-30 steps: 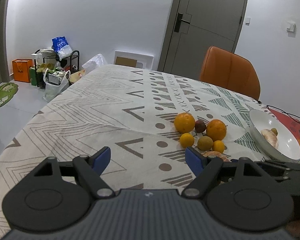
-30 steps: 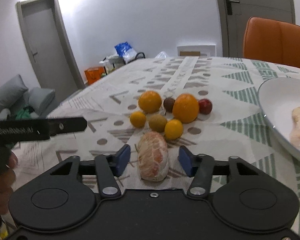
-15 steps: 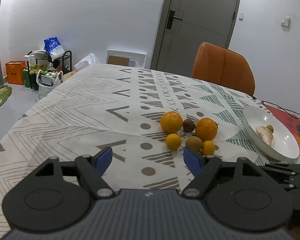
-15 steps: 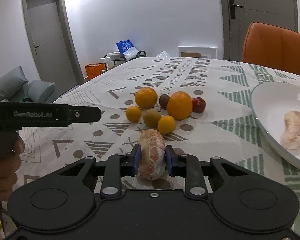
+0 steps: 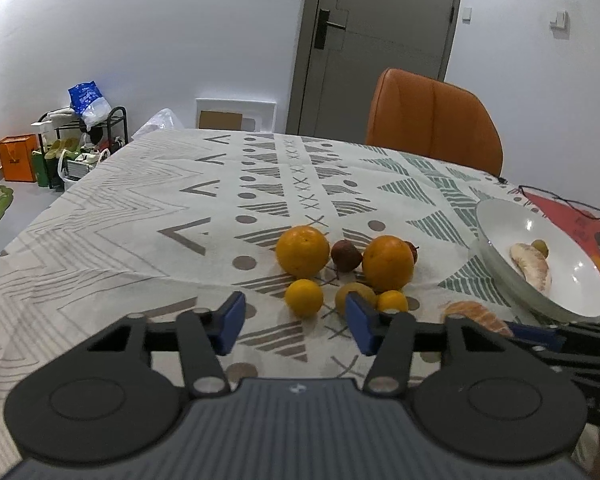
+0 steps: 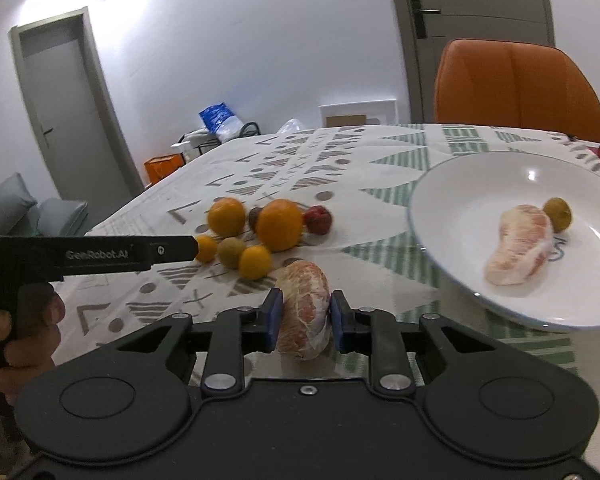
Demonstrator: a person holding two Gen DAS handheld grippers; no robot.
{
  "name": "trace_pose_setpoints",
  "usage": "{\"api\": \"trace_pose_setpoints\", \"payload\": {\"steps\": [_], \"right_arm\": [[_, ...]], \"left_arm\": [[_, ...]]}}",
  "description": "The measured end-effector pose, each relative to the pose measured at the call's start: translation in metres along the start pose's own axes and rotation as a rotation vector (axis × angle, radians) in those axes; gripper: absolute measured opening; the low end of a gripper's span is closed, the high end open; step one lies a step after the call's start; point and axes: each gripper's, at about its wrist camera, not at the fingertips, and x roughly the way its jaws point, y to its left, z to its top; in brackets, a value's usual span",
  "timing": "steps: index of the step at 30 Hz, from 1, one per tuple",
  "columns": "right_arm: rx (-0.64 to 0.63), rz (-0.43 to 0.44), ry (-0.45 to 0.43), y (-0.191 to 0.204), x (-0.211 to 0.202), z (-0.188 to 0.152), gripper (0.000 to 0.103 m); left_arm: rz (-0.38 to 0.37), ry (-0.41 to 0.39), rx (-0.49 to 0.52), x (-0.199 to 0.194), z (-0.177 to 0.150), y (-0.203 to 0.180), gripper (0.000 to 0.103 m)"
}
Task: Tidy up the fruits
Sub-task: 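Grasp a small yellow citrus with the left tool while the right tool carries the pomelo segment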
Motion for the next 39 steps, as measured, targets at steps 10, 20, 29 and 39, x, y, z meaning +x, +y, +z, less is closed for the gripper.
{"api": "trace_pose_setpoints", "payload": {"steps": [10,20,29,39], "right_arm": [[0.044,-0.009,-0.025,-0.015,-0.002,0.001,0.024],[0.057,-0.015,-0.049,-0.02,-0.007,0.005,0.024],[0.083,-0.038,-0.113,-0.033,-0.026,0.012,0.024],[0.099,-0.093,-0.178,-0.048,-0.051,0.021,0.024]], "left_arm": [[0.012,0.033,-0.006,0.024,0.001,-0.001,0.022],[0.02,0.0,-0.02,0.011,0.007,-0.001,0.022],[-0.015,-0.036,0.001,-0.003,0.014,-0.02,0.022],[-0.076,-0.076,0.034,-0.015,0.022,-0.048,0.022]]}}
